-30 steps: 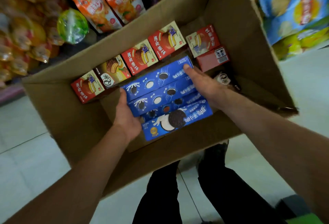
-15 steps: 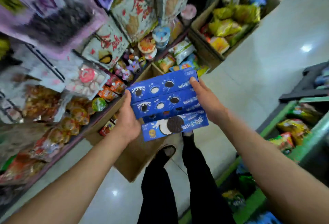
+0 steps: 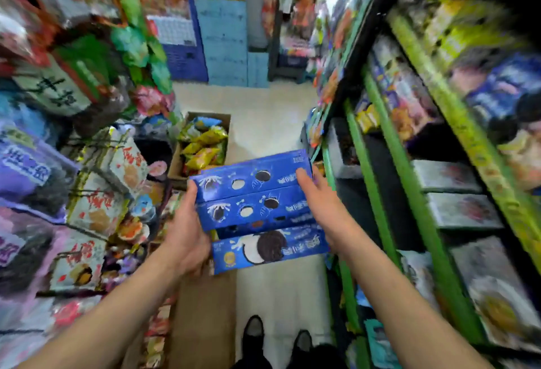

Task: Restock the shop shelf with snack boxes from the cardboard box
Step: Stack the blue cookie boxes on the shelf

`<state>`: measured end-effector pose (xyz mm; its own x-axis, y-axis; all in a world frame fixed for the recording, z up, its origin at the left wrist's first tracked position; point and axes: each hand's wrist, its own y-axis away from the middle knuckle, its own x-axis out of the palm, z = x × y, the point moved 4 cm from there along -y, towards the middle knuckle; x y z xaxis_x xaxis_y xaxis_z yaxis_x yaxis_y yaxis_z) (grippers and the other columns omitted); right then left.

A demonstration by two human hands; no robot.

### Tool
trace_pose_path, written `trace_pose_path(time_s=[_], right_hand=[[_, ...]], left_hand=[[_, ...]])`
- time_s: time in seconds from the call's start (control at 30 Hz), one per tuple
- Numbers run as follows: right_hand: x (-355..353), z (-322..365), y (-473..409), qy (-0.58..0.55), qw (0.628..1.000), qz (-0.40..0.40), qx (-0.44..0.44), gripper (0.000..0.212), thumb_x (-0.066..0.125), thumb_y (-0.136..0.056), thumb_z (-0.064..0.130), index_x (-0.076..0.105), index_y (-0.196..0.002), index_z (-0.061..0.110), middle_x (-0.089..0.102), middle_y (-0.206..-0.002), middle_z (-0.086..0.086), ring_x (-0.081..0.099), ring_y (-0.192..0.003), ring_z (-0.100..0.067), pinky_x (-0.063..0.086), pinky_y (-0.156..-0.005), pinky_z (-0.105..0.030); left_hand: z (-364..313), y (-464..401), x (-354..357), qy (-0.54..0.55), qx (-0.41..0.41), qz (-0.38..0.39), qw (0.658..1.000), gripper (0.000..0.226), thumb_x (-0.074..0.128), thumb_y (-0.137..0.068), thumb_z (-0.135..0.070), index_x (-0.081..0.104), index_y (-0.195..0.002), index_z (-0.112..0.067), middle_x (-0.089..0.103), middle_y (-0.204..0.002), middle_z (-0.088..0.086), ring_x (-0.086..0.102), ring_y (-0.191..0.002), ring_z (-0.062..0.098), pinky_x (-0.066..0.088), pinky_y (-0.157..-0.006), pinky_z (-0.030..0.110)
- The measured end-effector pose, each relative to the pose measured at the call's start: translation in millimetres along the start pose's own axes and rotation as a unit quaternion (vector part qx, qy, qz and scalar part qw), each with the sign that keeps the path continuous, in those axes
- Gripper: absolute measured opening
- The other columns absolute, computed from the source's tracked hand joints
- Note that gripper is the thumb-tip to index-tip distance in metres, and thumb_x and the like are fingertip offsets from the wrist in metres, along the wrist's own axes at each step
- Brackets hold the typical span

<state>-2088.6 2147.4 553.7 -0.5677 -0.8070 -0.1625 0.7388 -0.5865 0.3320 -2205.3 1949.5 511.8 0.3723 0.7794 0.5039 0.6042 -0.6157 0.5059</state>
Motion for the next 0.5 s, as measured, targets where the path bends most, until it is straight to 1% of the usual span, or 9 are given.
trace_pose_path(time_s=[0.07,0.1,0.17,0.2,0.23,0.3,0.33,0.43,0.5], right_hand=[[-38.9,9.3,31.4,-0.038,0.998,-0.039,-0.017,0.069,0.051,-0.072,0.076,0.048,-0.135,0.047,0.062,-0.13,0.02,0.059,-0.119,-0.004,0.043,-0.108,-0.039],[-58.7,13.0,48.7,-0.051,0.997,-0.057,-0.022,0.073,0.052,-0.071,0.077,0.046,-0.137,0.047,0.061,-0.134,0.016,0.058,-0.123,-0.009,0.041,-0.11,-0.043],[-95.8,18.5,84.9,-0.068,0.993,-0.094,-0.032,0.074,0.054,-0.07,0.078,0.045,-0.138,0.05,0.061,-0.134,0.015,0.06,-0.122,-0.012,0.042,-0.109,-0.046],[-113.0,20.1,103.3,-0.074,0.99,-0.111,-0.043,0.067,0.056,-0.072,0.076,0.047,-0.134,0.053,0.064,-0.13,0.016,0.062,-0.118,-0.011,0.045,-0.107,-0.046],[-129.8,21.2,122.9,-0.079,0.987,-0.129,-0.059,0.053,0.058,-0.077,0.071,0.051,-0.128,0.057,0.067,-0.124,0.017,0.065,-0.112,-0.009,0.048,-0.104,-0.046],[-160.0,19.2,161.6,-0.09,0.981,-0.151,-0.079,0.029,0.06,-0.085,0.062,0.056,-0.113,0.063,0.07,-0.115,0.02,0.069,-0.104,-0.006,0.051,-0.1,-0.045],[-172.1,17.6,181.0,-0.096,0.98,-0.153,-0.081,0.029,0.06,-0.083,0.064,0.056,-0.112,0.063,0.07,-0.114,0.02,0.069,-0.103,-0.007,0.052,-0.099,-0.046],[-200.0,9.7,235.0,-0.094,0.974,-0.177,-0.105,0.057,0.059,-0.074,0.071,0.051,-0.128,0.055,0.065,-0.126,0.02,0.063,-0.115,-0.009,0.048,-0.103,-0.045],[-214.6,6.7,267.9,-0.079,0.964,-0.206,-0.148,0.06,0.058,-0.079,0.068,0.05,-0.135,0.047,0.055,-0.128,0.037,0.052,-0.12,0.011,0.046,-0.102,-0.035]], left_hand=[[-0.5,10.2,45.6,-0.018,-0.013,0.045,0.999,0.07,0.037,-0.088,-0.076,0.068,-0.125,-0.025,0.066,-0.127,0.012,0.066,-0.111,0.037,0.057,-0.076,0.051],[1.8,16.7,68.5,-0.029,-0.023,0.067,0.997,0.071,0.036,-0.088,-0.076,0.067,-0.126,-0.025,0.066,-0.127,0.012,0.065,-0.112,0.038,0.057,-0.079,0.053],[8.5,33.0,110.8,-0.059,-0.029,0.099,0.993,0.073,0.033,-0.089,-0.076,0.064,-0.13,-0.024,0.065,-0.129,0.012,0.063,-0.116,0.037,0.051,-0.092,0.058],[12.7,42.5,129.6,-0.072,-0.025,0.108,0.991,0.073,0.032,-0.09,-0.075,0.063,-0.132,-0.024,0.065,-0.13,0.012,0.063,-0.117,0.036,0.047,-0.099,0.059],[17.9,53.4,147.4,-0.084,-0.019,0.116,0.99,0.072,0.032,-0.091,-0.074,0.062,-0.132,-0.023,0.065,-0.129,0.012,0.063,-0.117,0.034,0.045,-0.101,0.058],[31.7,78.8,178.3,-0.098,-0.007,0.135,0.986,0.069,0.033,-0.092,-0.072,0.063,-0.131,-0.024,0.066,-0.128,0.011,0.065,-0.115,0.032,0.047,-0.098,0.054],[40.1,92.7,190.7,-0.102,-0.006,0.145,0.984,0.069,0.033,-0.092,-0.072,0.062,-0.132,-0.024,0.066,-0.128,0.011,0.065,-0.115,0.032,0.048,-0.098,0.054],[65.7,135.8,217.4,-0.111,-0.008,0.172,0.979,0.069,0.034,-0.092,-0.073,0.059,-0.135,-0.025,0.065,-0.13,0.009,0.064,-0.117,0.032,0.049,-0.093,0.053],[81.9,163.5,227.1,-0.111,-0.003,0.18,0.977,0.068,0.035,-0.091,-0.073,0.062,-0.132,-0.026,0.066,-0.129,0.008,0.065,-0.115,0.031,0.05,-0.089,0.052]])
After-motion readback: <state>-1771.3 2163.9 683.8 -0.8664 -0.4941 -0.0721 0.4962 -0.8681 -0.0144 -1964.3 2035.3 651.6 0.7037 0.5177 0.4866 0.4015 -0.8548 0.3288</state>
